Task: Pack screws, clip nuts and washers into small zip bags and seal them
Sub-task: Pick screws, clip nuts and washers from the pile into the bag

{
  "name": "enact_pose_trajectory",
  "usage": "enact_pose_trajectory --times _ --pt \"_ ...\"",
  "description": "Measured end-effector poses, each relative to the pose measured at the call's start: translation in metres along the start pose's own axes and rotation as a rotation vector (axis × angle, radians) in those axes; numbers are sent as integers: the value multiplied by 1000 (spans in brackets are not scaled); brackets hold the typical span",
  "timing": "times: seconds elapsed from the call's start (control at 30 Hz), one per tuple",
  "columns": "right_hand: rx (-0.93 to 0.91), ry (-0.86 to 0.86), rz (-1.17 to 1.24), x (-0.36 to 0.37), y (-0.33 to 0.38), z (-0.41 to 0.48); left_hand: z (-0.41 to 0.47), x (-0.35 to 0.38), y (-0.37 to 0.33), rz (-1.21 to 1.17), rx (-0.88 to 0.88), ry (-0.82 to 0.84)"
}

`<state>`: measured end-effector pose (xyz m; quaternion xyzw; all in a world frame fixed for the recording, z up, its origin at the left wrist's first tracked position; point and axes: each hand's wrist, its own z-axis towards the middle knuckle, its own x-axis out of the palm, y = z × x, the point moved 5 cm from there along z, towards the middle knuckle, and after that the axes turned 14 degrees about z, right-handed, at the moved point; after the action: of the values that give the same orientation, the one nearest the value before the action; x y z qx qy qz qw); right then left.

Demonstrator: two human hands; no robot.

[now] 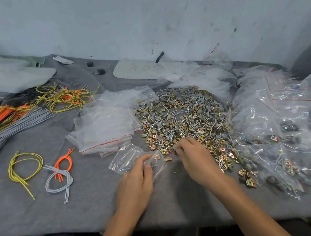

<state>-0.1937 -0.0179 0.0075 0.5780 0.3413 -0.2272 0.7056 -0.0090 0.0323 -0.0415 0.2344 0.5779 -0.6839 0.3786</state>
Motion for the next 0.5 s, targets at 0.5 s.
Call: enact_pose_trajectory --times 0.5 --pt "-133 -71 86 12 10 -29 1 0 1 -17 8 -8"
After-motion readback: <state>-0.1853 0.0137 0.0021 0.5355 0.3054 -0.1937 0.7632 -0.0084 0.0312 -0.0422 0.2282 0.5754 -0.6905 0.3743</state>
